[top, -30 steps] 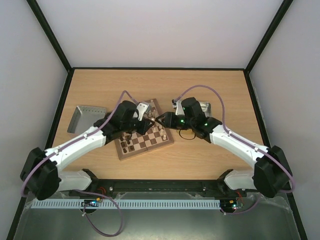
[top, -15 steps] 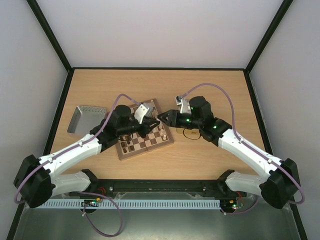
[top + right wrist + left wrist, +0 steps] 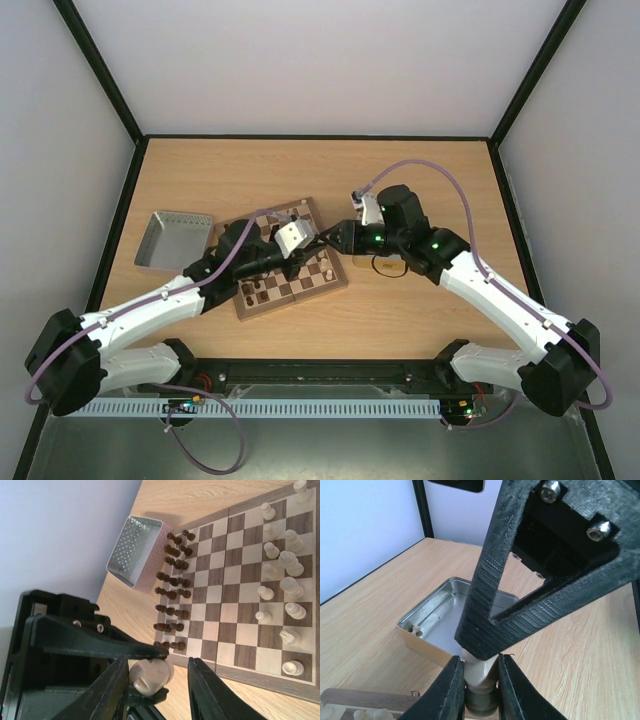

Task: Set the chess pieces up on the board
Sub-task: Place the chess piece on the chessboard.

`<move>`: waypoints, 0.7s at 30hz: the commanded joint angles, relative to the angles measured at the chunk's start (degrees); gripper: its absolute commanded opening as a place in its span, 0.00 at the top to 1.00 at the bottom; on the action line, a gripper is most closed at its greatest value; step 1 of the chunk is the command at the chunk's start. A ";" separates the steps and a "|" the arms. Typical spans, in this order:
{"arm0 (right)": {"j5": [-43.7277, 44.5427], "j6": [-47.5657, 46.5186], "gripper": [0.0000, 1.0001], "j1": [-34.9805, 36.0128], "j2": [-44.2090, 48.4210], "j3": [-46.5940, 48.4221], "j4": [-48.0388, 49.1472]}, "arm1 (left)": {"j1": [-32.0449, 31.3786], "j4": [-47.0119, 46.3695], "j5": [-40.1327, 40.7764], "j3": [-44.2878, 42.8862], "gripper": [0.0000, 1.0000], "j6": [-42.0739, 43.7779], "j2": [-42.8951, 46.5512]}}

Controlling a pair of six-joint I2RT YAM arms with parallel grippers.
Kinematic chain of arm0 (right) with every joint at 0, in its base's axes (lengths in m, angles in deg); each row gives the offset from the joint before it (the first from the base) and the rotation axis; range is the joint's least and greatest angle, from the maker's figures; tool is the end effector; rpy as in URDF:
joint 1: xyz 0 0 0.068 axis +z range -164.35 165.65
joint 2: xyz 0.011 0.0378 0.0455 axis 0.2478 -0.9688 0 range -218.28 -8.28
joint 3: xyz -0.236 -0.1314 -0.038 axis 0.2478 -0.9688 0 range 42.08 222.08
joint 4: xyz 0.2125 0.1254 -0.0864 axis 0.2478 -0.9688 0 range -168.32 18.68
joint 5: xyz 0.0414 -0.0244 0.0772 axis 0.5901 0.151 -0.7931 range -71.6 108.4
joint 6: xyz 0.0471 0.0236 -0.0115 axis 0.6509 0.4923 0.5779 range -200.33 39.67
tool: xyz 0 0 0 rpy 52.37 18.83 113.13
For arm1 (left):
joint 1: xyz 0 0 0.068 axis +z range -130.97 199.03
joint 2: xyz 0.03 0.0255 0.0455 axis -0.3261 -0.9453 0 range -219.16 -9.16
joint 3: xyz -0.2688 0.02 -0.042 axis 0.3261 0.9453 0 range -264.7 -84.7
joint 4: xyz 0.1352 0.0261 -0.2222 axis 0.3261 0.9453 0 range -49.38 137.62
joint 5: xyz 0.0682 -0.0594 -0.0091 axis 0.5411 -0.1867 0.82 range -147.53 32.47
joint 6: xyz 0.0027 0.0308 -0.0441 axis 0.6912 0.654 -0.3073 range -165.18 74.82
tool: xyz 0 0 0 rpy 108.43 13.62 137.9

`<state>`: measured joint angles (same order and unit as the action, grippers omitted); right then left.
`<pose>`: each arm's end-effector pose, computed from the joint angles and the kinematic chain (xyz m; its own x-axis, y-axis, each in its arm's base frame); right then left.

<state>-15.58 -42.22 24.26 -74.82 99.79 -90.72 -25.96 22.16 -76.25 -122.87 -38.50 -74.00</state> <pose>0.1888 0.1762 0.3283 -0.8477 -0.0220 -0.5301 -0.4818 0.4503 0.7518 0.1759 -0.1921 0.2809 0.0037 0.1521 -0.9884 0.8999 0.4305 0.0696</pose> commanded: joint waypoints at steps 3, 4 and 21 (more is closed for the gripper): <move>-3.23 -5.59 0.71 0.14 0.04 1.37 -3.57 | -0.18 -2.27 -0.94 -1.41 0.94 4.24 -1.11; -3.52 -6.24 0.72 0.15 0.13 1.36 -3.55 | -0.18 -2.16 -1.54 -1.46 0.94 4.30 -1.17; -5.25 -13.56 0.98 0.14 -0.85 2.46 -3.91 | -0.18 3.78 -4.90 -5.17 0.79 2.64 -1.71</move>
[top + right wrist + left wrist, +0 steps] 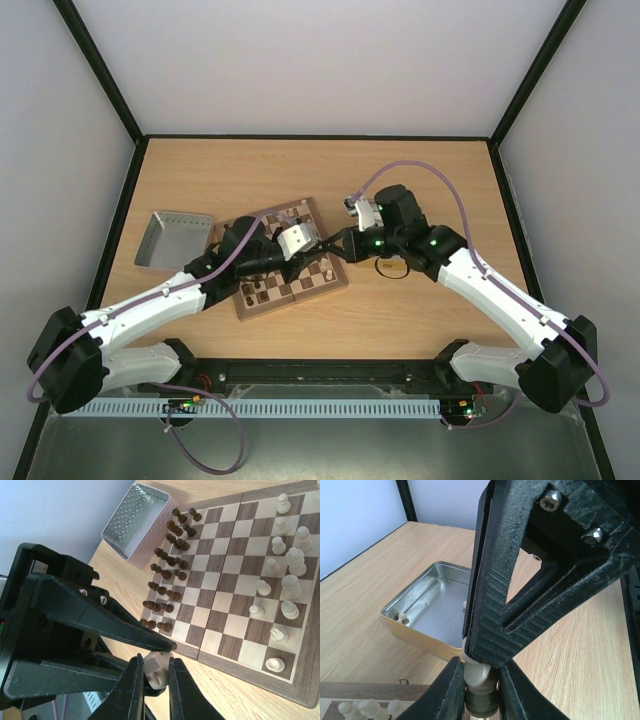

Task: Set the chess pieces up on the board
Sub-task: Place the chess piece on the chessboard.

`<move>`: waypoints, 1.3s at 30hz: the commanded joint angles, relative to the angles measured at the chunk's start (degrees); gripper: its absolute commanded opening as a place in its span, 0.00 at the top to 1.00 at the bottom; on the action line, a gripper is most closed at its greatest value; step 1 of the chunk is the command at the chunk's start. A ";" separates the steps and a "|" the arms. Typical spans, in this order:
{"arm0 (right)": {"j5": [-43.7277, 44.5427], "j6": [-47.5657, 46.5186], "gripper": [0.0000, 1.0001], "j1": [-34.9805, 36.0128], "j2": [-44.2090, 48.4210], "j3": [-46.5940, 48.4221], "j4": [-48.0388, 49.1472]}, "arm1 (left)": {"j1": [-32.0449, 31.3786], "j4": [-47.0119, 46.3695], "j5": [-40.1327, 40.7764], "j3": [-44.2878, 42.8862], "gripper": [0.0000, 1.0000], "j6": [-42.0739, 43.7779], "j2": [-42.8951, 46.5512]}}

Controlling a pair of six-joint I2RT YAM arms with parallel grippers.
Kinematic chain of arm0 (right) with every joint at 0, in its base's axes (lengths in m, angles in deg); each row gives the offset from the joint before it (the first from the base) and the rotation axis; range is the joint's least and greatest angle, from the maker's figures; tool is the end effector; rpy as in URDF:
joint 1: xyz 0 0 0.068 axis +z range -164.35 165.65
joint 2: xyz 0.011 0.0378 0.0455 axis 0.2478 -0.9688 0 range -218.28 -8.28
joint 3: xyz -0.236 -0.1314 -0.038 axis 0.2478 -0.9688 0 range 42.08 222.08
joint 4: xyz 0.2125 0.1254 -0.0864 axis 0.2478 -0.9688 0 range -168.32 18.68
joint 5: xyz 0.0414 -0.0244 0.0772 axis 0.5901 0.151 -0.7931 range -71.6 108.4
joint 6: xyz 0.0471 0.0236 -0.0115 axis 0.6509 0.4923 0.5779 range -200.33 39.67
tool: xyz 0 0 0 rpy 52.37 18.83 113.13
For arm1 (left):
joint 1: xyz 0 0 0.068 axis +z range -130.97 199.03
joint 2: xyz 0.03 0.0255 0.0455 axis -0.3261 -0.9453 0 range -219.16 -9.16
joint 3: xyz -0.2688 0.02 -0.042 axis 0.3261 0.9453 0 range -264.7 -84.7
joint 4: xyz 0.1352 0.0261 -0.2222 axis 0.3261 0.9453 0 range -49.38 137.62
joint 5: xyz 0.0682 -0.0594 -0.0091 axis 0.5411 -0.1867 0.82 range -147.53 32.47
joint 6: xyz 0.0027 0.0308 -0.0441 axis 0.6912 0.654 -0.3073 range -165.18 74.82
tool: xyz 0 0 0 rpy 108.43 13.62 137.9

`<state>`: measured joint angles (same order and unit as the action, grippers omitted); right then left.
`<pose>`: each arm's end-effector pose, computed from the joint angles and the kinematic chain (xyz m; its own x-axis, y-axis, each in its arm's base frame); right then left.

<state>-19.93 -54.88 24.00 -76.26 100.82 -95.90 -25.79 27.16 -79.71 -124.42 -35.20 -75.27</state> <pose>0.1881 0.1769 0.3213 -0.7769 -0.1849 -0.6019 -0.6168 0.4153 0.6687 0.1774 -0.1952 0.2760 0.0020 0.2242 -0.9745 0.9274 0.3642 0.0857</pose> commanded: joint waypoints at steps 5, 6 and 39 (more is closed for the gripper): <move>5.09 0.02 0.98 0.36 1.59 1.69 4.41 | -0.33 1.51 3.61 -4.41 0.47 -4.77 -0.26; 6.76 0.03 0.98 0.38 1.34 1.84 4.76 | -0.36 2.14 4.92 -4.43 0.43 -5.60 0.11; 42.33 -7.78 0.98 4.45 -46.58 30.41 6.35 | 17.48 19.57 25.47 0.72 0.14 -37.66 16.69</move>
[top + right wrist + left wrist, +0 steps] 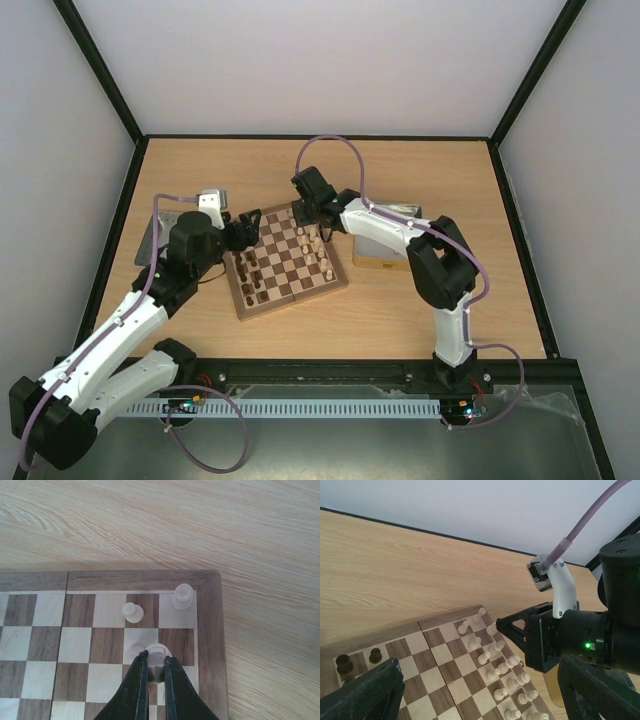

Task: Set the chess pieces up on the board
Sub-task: Place the chess piece on the chessboard.

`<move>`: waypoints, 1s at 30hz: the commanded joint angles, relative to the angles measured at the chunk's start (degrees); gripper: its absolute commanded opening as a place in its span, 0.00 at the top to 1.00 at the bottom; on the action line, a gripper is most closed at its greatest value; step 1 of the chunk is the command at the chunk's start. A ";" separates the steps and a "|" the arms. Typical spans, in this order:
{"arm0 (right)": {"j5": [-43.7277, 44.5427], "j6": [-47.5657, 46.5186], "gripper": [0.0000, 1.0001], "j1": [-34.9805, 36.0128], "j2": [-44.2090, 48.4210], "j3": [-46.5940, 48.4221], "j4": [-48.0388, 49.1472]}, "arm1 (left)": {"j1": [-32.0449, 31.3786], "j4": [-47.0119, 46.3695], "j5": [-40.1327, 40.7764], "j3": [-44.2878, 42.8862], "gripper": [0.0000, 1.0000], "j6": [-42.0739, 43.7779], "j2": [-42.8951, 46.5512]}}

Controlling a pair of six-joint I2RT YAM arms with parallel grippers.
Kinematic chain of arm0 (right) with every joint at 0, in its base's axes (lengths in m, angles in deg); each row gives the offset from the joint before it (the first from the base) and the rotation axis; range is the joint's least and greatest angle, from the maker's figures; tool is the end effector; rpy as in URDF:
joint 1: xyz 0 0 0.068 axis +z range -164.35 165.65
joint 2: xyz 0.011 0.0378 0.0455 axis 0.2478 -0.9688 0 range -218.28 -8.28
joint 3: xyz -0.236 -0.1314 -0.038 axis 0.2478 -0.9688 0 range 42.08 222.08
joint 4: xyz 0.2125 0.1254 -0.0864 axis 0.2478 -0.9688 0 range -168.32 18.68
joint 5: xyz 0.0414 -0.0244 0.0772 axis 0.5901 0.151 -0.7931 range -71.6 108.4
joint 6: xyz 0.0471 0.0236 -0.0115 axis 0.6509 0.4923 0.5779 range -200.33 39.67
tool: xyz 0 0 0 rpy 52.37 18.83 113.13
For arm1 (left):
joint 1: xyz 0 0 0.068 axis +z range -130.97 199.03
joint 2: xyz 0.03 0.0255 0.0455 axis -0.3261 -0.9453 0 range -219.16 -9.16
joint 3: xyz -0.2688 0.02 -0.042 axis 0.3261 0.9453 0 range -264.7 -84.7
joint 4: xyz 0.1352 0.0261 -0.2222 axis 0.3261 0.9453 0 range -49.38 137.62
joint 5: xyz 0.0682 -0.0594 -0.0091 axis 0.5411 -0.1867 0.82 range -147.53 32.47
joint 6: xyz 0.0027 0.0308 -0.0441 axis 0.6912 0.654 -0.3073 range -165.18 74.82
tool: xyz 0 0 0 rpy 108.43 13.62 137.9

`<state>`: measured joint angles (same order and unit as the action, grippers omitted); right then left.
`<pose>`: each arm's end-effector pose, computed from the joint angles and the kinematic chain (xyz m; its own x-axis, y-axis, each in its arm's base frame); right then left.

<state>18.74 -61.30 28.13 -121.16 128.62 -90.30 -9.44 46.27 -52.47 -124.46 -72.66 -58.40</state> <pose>0.3291 0.3009 0.2238 -0.7150 -0.2125 -0.6661 -0.4645 0.8565 0.2253 0.1815 -0.0949 0.3039 -0.3881 -0.3124 -0.8670 0.2489 0.8703 -0.4250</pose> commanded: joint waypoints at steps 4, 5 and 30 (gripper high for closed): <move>4.14 -1.14 0.98 0.28 -3.68 3.19 1.22 | 1.74 -0.02 -2.72 1.15 0.14 -0.29 -0.32; 4.14 -1.09 0.98 0.31 -4.19 3.31 1.23 | 1.83 -0.10 -2.88 1.17 0.14 -0.29 -0.34; 4.68 -0.06 0.95 -0.33 -8.66 7.50 -3.71 | 2.28 -0.53 -4.53 1.49 0.14 -0.37 -1.65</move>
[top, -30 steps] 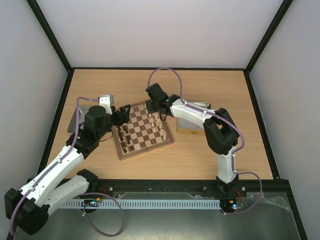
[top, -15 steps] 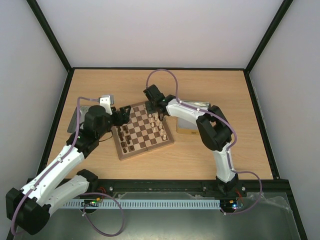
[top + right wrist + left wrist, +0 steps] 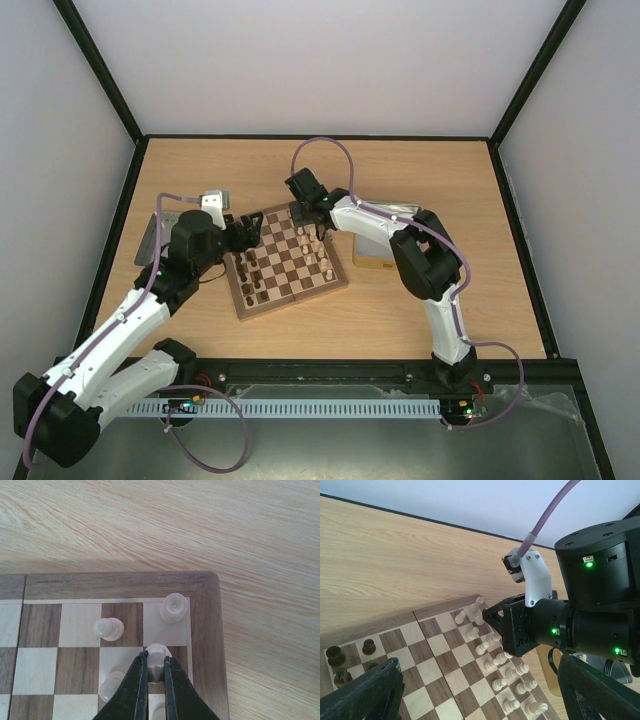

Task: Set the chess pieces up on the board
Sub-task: Place the chess piece on the chessboard.

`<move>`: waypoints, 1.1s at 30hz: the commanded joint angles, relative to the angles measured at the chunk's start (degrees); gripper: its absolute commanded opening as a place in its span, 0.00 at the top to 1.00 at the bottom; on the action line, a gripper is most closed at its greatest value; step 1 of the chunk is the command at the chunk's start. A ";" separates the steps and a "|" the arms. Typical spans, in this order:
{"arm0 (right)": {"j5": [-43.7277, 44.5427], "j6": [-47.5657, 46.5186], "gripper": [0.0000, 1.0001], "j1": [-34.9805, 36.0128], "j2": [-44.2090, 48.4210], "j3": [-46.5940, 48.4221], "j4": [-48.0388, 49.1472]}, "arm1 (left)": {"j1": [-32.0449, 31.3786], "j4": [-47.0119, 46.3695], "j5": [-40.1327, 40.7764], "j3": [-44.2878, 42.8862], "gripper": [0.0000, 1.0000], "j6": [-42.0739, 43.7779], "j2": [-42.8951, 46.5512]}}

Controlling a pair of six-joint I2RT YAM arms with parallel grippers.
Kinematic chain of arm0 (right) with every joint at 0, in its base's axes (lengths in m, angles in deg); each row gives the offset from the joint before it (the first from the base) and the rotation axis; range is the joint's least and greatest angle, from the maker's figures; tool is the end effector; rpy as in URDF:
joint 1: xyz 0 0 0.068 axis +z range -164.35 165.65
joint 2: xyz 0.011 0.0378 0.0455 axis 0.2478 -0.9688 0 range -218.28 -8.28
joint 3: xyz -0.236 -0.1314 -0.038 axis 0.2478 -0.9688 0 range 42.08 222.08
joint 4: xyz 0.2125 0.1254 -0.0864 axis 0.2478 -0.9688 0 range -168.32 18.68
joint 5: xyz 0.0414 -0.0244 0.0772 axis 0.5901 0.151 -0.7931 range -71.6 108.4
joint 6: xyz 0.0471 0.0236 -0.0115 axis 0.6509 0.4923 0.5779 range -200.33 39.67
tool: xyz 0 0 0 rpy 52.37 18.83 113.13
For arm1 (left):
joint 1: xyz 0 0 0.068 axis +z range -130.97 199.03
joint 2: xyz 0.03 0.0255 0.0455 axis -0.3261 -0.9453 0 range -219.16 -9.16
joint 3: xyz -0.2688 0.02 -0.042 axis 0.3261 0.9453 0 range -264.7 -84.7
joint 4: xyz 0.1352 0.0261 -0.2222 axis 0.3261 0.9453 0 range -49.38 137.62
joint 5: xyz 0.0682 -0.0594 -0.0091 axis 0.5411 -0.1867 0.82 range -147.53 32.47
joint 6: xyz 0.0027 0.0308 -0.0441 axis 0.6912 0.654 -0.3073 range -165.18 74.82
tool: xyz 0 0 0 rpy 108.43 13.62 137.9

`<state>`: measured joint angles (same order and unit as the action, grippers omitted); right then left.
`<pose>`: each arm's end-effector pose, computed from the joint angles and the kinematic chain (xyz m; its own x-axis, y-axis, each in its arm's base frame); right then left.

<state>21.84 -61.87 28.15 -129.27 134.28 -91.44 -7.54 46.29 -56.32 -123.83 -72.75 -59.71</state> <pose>0.3492 0.3170 0.1918 -0.7315 -0.2415 -0.6377 -0.4361 0.8846 0.1652 0.1873 -0.0928 0.2956 -0.4316 -0.3015 -0.8502 0.2587 0.8615 -0.4369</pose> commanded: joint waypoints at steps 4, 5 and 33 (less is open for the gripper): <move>1.15 1.06 0.94 -0.77 -0.82 2.19 -3.84 | 0.40 -0.75 -0.77 0.96 0.14 -0.29 -0.59; 0.82 1.10 0.94 -0.76 -0.72 1.99 -3.68 | 0.46 -0.75 -0.84 0.99 0.14 -0.29 -0.65; -0.94 2.35 0.77 -1.36 1.57 3.20 -4.69 | 0.46 -0.92 -1.21 1.02 0.14 -0.16 -0.70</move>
<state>19.61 -60.56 26.97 -130.12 135.44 -94.41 -7.51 46.18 -57.13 -123.48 -72.77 -60.32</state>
